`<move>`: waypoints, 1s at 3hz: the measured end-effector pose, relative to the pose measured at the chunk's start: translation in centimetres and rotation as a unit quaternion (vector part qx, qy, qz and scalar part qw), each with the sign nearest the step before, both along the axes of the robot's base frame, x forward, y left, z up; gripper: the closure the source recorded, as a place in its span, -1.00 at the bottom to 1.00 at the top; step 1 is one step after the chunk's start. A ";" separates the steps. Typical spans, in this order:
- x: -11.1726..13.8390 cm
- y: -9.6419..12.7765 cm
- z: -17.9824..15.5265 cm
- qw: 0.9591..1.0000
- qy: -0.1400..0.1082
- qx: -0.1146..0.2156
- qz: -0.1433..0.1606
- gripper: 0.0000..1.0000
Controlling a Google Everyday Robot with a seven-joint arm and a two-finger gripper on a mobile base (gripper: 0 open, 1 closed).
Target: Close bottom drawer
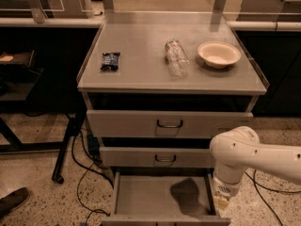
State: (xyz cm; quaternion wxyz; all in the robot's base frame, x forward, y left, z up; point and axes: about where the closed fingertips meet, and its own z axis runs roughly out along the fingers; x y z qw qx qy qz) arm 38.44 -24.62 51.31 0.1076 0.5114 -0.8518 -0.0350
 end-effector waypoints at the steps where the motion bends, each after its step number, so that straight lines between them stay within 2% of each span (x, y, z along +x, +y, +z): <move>1: 0.0 0.0 0.0 1.000 0.000 0.000 0.000 1.00; 2: -0.1 -0.5 -2.4 1.000 0.019 -0.008 -0.004 1.00; 3: 0.0 -2.3 -9.3 0.998 0.054 -0.030 -0.017 1.00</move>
Offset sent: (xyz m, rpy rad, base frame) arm -0.0008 -0.0122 -0.0633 -0.0401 0.1000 -0.0188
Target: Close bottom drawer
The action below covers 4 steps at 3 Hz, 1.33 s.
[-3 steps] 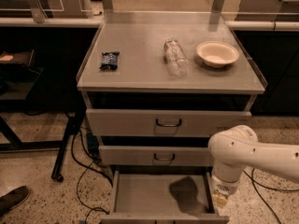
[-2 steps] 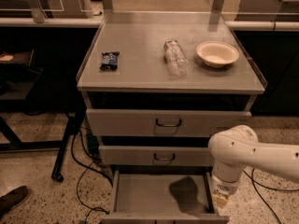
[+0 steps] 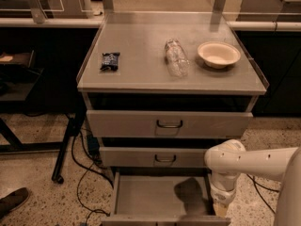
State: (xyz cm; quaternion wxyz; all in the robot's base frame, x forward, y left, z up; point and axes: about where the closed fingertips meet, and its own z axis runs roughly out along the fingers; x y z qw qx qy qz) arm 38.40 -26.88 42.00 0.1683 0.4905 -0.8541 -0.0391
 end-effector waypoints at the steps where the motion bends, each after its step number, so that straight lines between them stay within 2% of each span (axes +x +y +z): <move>1: 0.0 0.0 0.0 1.000 0.000 0.000 0.000 1.00; 2: -1.1 -1.0 -3.5 0.999 0.029 0.003 -0.026 1.00; 3: -2.7 -3.4 -8.9 0.994 0.072 0.016 -0.086 1.00; 4: -3.5 -4.2 -11.9 0.988 0.098 0.030 -0.116 1.00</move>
Offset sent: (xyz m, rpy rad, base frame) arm -0.0262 -0.0235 -0.0930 0.0141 0.1494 -0.1420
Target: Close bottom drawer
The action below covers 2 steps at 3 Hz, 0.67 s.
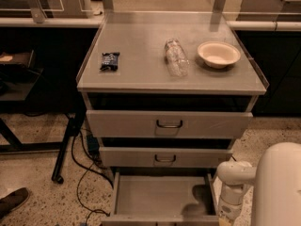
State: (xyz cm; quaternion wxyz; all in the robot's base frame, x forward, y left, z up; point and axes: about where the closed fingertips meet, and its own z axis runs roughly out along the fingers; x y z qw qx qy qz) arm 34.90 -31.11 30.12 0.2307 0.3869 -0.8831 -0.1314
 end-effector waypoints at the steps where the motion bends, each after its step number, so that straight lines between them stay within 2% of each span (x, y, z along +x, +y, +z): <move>1: 0.0 0.0 0.0 1.000 0.000 0.000 0.000 1.00; 2: -1.0 -0.8 -2.7 1.000 0.017 0.001 -0.024 1.00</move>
Offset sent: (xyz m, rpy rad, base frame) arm -0.0293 -0.0286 -0.0917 0.0059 0.1089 -0.1704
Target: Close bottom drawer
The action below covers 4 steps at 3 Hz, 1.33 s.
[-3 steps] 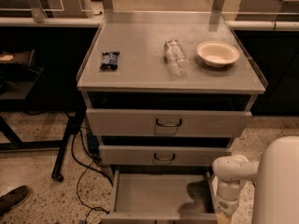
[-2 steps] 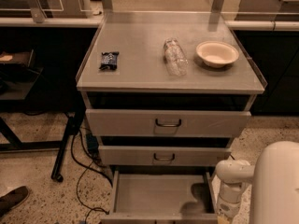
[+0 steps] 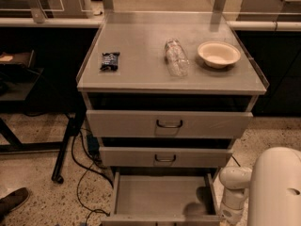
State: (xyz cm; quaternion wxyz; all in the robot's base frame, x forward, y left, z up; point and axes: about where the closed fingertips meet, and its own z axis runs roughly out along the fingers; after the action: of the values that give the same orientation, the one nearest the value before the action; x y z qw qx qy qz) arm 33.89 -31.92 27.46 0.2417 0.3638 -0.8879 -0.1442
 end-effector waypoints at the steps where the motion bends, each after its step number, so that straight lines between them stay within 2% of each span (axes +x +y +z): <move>1: -0.6 -1.6 -5.6 0.999 0.019 0.001 -0.039 1.00; 2: -0.6 -1.6 -5.6 0.999 0.019 0.001 -0.039 1.00; 3: 0.0 -1.3 -6.7 0.998 0.002 0.012 -0.068 1.00; 4: 1.4 -1.6 -7.2 0.994 -0.024 0.025 -0.099 1.00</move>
Offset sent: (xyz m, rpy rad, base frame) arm 0.0009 -0.0234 -0.0743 -0.0066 0.0381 -0.1058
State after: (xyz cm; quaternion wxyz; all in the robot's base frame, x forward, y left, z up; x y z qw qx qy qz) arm 35.25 -33.55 20.22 0.1959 0.2834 -0.9211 -0.1813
